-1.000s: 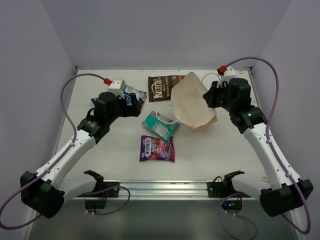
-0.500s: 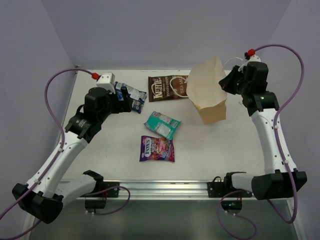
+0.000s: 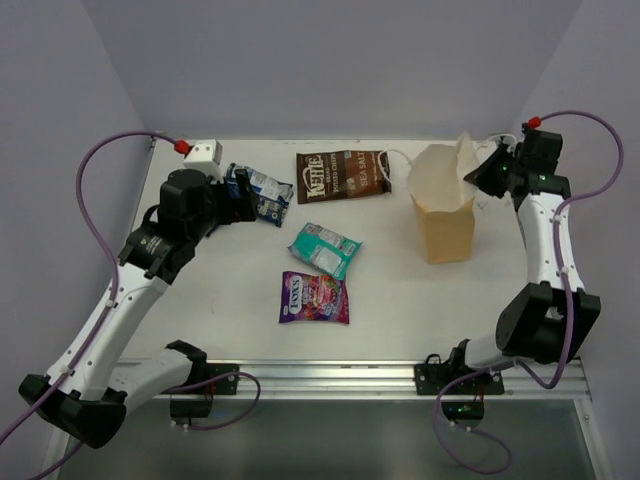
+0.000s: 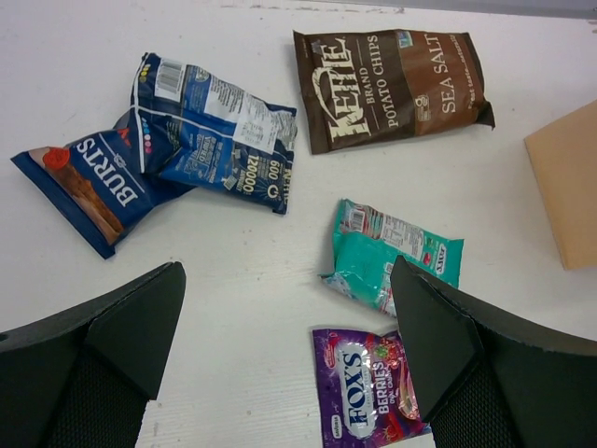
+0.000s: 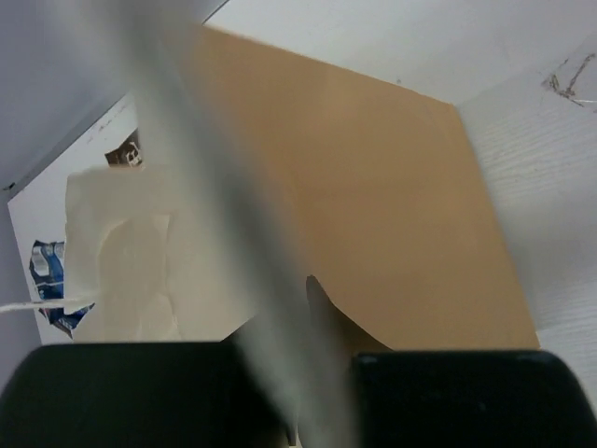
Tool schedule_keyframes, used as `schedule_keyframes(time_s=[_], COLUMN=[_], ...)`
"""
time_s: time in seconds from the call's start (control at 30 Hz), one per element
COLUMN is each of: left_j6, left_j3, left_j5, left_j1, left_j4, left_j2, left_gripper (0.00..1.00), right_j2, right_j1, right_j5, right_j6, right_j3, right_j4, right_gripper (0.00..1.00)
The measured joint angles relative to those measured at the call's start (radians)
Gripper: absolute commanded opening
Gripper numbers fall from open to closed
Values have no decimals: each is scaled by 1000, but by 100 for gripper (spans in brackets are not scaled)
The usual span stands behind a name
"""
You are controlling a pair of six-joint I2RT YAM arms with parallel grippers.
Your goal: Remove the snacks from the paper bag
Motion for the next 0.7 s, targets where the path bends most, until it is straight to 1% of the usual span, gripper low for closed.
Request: schedule_keyframes(time_s=[0.03,0.1,0.13,0.2,0.23,0.33,0.43,0.47,0.6,0.7], left_j6=[0,0,0,0,0,0,1,5,12,14], left_j3=[7,24,32,47,54,71,79,80,81,85], left_j5=[0,0,0,0,0,0,0,0,0,0], left_j1=[0,0,0,0,0,0,0,0,0,0], left_j4=[-6,-19,-26,-37,-43,-55,-58,-62,-72,-83], left_j2=[0,-1,-2,-6,-8,-17,-22,-22,-22,-21], left_gripper=[100,100,100,100,100,100,100,100,100,100], right_j2=[12,19,17,11,6,-16,-45,-56,-101,-134], right_j1=[-7,-17,-22,-27,-28,-29,-29,-29,-29,-29], right_j5=[-11,-13,-11,0,13,53,89,102,142,159], right_j6=[-4,-17,-27,-48,-59,-87,-107,-112,-129,-140], right_j3=[-6,-19,-24,-24,-24,-24,-24,-24,-24,-24], right_j4=[4,8,8,8,5,-12,-31,-35,-49,-51], right_gripper=[21,32,42,51,60,73,77,80,84,89])
